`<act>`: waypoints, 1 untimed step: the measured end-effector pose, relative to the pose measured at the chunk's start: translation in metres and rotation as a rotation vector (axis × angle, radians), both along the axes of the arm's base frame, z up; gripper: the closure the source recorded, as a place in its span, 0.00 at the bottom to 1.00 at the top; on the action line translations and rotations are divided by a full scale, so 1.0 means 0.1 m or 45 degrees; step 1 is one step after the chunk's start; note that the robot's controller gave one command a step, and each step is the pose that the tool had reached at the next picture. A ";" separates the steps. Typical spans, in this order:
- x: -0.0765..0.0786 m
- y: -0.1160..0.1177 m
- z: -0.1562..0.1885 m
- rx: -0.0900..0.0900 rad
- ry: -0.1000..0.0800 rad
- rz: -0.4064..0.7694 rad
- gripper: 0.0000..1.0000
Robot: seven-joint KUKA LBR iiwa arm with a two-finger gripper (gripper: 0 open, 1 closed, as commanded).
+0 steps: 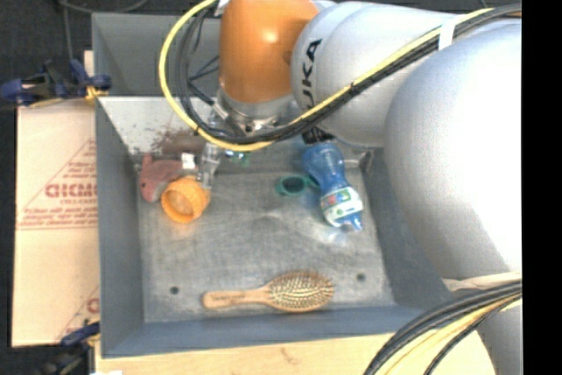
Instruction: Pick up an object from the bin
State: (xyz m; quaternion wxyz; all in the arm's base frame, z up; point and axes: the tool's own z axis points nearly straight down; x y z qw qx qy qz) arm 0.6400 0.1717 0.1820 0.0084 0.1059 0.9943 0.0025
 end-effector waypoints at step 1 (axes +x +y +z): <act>-0.16 0.42 0.05 0.001 0.015 -0.128 0.00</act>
Offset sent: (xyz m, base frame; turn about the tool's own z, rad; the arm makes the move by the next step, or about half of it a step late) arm 0.0000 0.0000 0.0000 0.0000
